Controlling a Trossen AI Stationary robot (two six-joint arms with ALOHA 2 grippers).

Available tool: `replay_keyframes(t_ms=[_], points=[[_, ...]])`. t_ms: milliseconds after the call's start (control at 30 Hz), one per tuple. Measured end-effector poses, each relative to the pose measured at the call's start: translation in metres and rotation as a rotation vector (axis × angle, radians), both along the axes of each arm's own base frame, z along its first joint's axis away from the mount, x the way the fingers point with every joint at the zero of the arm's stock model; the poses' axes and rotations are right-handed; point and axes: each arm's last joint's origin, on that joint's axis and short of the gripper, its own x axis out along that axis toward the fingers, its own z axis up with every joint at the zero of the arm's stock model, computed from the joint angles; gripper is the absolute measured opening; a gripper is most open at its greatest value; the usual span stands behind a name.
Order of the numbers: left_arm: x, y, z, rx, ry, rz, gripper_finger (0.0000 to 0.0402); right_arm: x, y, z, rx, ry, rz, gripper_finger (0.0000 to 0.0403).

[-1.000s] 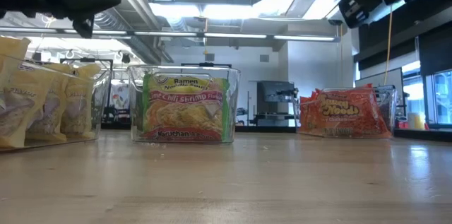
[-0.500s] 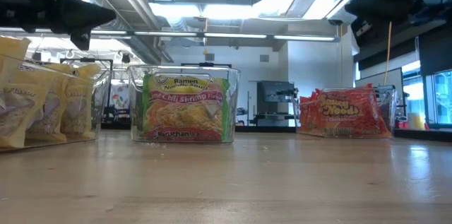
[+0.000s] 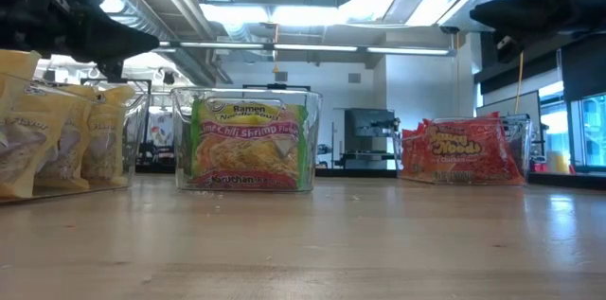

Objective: Sort Maruchan noodles
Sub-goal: Return to Home Position

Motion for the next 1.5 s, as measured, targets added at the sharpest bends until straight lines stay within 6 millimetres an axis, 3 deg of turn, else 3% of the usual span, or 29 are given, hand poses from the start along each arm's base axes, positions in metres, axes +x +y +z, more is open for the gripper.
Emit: replay_keyframes(t_ms=[167,533,833,1500], points=[[0.001,0.001,-0.001,0.022,0.001,-0.080,0.0000,-0.009,0.001,-0.002,-0.002,-0.028,-0.003,0.0005],[0.001,0.006,-0.003,0.072,0.017,-0.043,0.0000,-0.006,0.000,-0.042,0.041,-0.024,-0.043,0.0005],[0.001,0.007,-0.003,0.078,0.017,-0.024,0.0000,-0.006,-0.004,-0.045,0.097,-0.007,-0.183,0.0005],[0.001,0.007,-0.003,0.077,0.017,-0.024,0.0000,-0.005,-0.005,-0.046,0.102,0.008,-0.184,0.0005]])
